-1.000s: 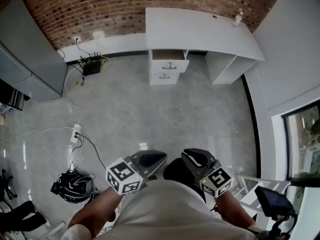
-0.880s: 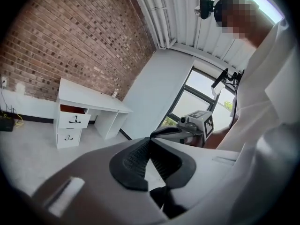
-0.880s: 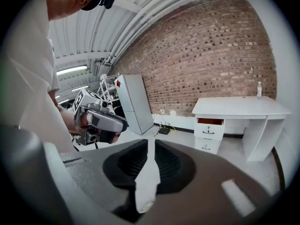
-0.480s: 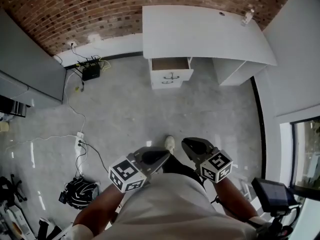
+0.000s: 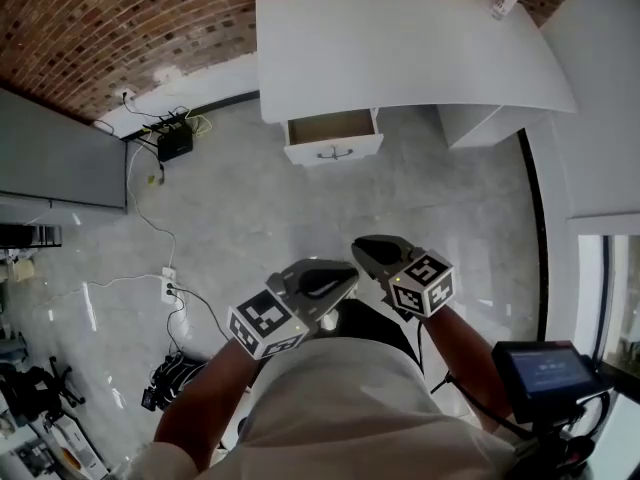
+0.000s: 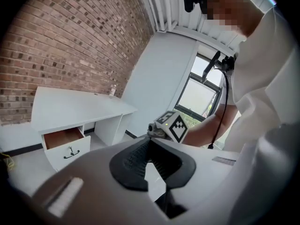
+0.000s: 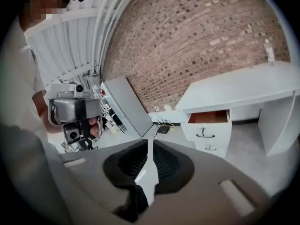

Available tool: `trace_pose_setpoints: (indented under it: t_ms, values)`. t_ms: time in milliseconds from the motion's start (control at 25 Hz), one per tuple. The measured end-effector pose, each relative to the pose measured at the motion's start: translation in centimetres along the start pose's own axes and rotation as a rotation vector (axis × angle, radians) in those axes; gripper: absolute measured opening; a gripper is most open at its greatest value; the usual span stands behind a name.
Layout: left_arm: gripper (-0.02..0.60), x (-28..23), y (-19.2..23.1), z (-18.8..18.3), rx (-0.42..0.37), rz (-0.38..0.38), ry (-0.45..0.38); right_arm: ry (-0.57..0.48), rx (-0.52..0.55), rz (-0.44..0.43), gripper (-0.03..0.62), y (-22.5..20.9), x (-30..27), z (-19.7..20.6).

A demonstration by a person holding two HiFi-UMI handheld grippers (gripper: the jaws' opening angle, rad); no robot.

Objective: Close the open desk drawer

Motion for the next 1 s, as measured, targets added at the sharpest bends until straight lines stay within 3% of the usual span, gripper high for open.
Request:
trace_pose_setpoints:
  t_ms: [360,560,760,1000]
  values:
    - [0.0,-5.0,5.8,1.5,0.01,0.153,0.089,-0.098,-0.524,-0.043,0.034,-11.6,-7.7,3.5]
    - [0.0,-6.8,10.5,3.7,0.009,0.234,0.12,-0.159,-0.699,-0.013,0.034,-18.2,-14.2,6.4]
    - [0.003,-8.5,9.9,4.3,0.004,0.34,0.164,-0.273,-0.864,0.049,0.037,-23.2,-14.4,8.6]
    - [0.032,-10.1,18.3,5.0,0.049,0.39,0.169,-0.357,-0.979,0.075,0.052,-31.2,-21.5,9.0]
Point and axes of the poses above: the fingertips, and each gripper's own axes: x backward along the fingers, y to its left, z out of its underside, the point moved 3 cm from there along x, backward along the fingers, and after that the axes turned 2 degrees about -z, right-handed, at the moved point
